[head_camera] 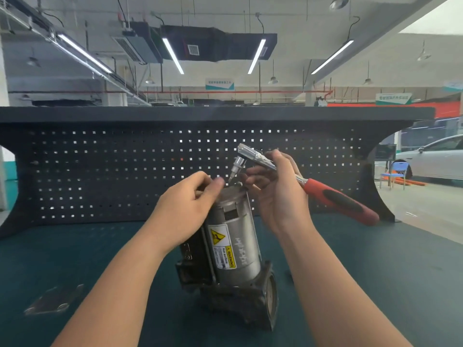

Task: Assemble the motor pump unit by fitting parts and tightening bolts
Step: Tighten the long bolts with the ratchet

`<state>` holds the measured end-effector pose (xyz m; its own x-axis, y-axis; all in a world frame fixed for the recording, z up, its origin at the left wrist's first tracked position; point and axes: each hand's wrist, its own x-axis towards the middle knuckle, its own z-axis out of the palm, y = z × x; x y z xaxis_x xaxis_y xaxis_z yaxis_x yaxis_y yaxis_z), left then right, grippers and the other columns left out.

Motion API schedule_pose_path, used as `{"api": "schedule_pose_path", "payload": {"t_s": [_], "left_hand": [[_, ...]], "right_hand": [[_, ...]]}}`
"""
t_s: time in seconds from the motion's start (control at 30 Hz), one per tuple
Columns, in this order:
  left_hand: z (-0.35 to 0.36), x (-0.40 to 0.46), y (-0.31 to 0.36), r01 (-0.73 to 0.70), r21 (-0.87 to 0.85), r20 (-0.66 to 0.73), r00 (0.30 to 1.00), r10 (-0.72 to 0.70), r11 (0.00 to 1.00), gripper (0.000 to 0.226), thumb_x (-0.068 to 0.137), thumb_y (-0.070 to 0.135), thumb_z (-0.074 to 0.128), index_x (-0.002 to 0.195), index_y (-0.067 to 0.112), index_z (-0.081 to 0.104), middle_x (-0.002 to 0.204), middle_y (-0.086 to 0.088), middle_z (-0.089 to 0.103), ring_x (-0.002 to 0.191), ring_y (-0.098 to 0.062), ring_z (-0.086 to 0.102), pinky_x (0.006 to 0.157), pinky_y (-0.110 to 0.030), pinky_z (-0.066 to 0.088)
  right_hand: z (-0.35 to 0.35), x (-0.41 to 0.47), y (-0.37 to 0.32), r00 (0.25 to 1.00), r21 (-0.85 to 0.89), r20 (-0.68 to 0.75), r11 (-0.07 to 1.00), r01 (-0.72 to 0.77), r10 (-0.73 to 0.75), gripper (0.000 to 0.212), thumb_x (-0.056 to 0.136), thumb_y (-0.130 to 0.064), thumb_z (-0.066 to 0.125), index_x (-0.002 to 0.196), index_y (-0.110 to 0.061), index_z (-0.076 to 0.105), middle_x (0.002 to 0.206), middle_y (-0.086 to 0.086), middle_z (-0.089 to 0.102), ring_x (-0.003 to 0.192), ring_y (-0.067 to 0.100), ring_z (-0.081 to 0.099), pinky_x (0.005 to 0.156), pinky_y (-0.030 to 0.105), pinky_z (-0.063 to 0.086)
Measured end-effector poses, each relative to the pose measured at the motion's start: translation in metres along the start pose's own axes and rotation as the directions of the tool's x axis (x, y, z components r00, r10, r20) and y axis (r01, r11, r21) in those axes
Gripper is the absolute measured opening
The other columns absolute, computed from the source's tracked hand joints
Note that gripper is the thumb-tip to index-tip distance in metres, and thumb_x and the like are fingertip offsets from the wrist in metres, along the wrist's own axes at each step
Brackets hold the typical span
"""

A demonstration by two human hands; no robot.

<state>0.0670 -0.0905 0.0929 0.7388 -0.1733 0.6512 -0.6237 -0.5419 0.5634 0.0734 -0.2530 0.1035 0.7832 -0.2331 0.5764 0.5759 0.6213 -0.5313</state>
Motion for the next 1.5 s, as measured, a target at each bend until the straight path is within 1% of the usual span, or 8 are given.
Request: {"api": "schedule_pose_path", "payload": {"t_s": [0.17, 0.43, 0.63, 0.77, 0.97, 1.17, 1.3, 1.5], "left_hand": [[0.018, -0.002, 0.011, -0.055, 0.141, 0.041, 0.998, 0.05, 0.988, 0.078, 0.055, 0.087, 0.052, 0.117, 0.041, 0.063, 0.095, 0.02, 0.047, 0.096, -0.005, 0.051, 0.077, -0.024, 0.043], [0.023, -0.006, 0.022, -0.128, 0.153, 0.108, 0.988, 0.112, 0.98, 0.034, 0.073, 0.059, 0.067, 0.102, 0.042, 0.06, 0.099, 0.02, 0.045, 0.097, -0.006, 0.048, 0.075, -0.021, 0.038], [0.003, -0.005, 0.017, -0.051, 0.006, 0.231, 0.972, 0.048, 0.999, 0.017, 0.084, 0.034, 0.069, 0.097, 0.041, 0.06, 0.103, 0.021, 0.063, 0.09, 0.0, 0.062, 0.081, -0.027, 0.054], [0.007, -0.008, 0.017, -0.059, -0.021, 0.161, 0.985, 0.062, 0.998, 0.015, 0.082, 0.041, 0.067, 0.091, 0.036, 0.056, 0.1, 0.015, 0.065, 0.09, -0.006, 0.062, 0.082, -0.037, 0.054], [0.032, -0.006, 0.018, -0.157, 0.155, 0.075, 0.986, 0.146, 0.975, 0.063, 0.072, 0.068, 0.057, 0.131, 0.049, 0.046, 0.105, 0.024, 0.045, 0.102, 0.005, 0.048, 0.084, -0.015, 0.037], [0.034, -0.005, 0.012, -0.162, 0.189, 0.069, 0.986, 0.151, 0.969, 0.055, 0.078, 0.063, 0.062, 0.13, 0.056, 0.046, 0.102, 0.025, 0.04, 0.1, 0.006, 0.045, 0.073, -0.009, 0.034], [0.034, -0.006, 0.014, -0.175, 0.197, 0.088, 0.983, 0.16, 0.965, 0.064, 0.078, 0.064, 0.06, 0.132, 0.07, 0.026, 0.099, 0.026, 0.039, 0.098, 0.009, 0.043, 0.073, -0.008, 0.034], [0.034, -0.004, 0.011, -0.146, 0.176, 0.068, 0.988, 0.136, 0.974, 0.055, 0.078, 0.064, 0.063, 0.13, 0.058, 0.046, 0.101, 0.027, 0.04, 0.098, 0.011, 0.044, 0.069, -0.007, 0.034]], "right_hand": [[-0.005, 0.004, -0.002, 0.991, 0.002, -0.133, 1.0, -0.01, 0.01, 0.014, 0.096, -0.018, 0.049, 0.086, -0.013, 0.058, 0.05, 0.002, 0.054, 0.041, 0.012, 0.045, 0.053, 0.027, 0.039], [-0.025, 0.015, -0.024, 0.974, 0.251, -0.205, 0.967, -0.042, 0.096, 0.016, 0.092, -0.015, 0.045, 0.082, -0.011, 0.057, 0.046, 0.001, 0.036, 0.038, 0.014, 0.026, 0.06, 0.027, 0.042], [-0.018, 0.016, -0.03, 0.972, 0.341, -0.184, 0.937, -0.074, 0.143, 0.019, 0.094, -0.019, 0.048, 0.079, -0.014, 0.058, 0.05, -0.001, 0.041, 0.042, 0.013, 0.036, 0.059, 0.026, 0.042], [-0.012, 0.014, -0.034, 0.979, 0.258, -0.164, 0.963, -0.078, 0.123, 0.016, 0.092, -0.015, 0.049, 0.079, -0.013, 0.058, 0.05, -0.001, 0.037, 0.042, 0.013, 0.033, 0.054, 0.024, 0.038], [-0.008, 0.012, -0.043, 0.988, 0.153, -0.124, 0.985, -0.075, 0.095, 0.026, 0.094, -0.022, 0.045, 0.07, -0.013, 0.049, 0.044, -0.002, 0.029, 0.038, 0.013, 0.025, 0.048, 0.023, 0.035], [0.001, 0.008, -0.058, 0.992, -0.073, -0.117, 0.997, 0.039, -0.048, 0.027, 0.096, -0.027, 0.051, 0.073, -0.013, 0.05, 0.042, -0.002, 0.03, 0.036, 0.013, 0.028, 0.047, 0.023, 0.04], [0.008, 0.005, -0.061, 0.978, -0.384, -0.052, 0.908, 0.165, -0.2, 0.027, 0.092, -0.038, 0.053, 0.075, -0.017, 0.052, 0.045, -0.004, 0.039, 0.04, 0.012, 0.039, 0.059, 0.034, 0.046], [0.018, -0.003, -0.056, 0.959, -0.598, 0.051, 0.76, 0.254, -0.28, 0.031, 0.094, -0.042, 0.054, 0.072, -0.02, 0.047, 0.048, -0.012, 0.046, 0.039, 0.004, 0.047, 0.057, 0.034, 0.053]]}}
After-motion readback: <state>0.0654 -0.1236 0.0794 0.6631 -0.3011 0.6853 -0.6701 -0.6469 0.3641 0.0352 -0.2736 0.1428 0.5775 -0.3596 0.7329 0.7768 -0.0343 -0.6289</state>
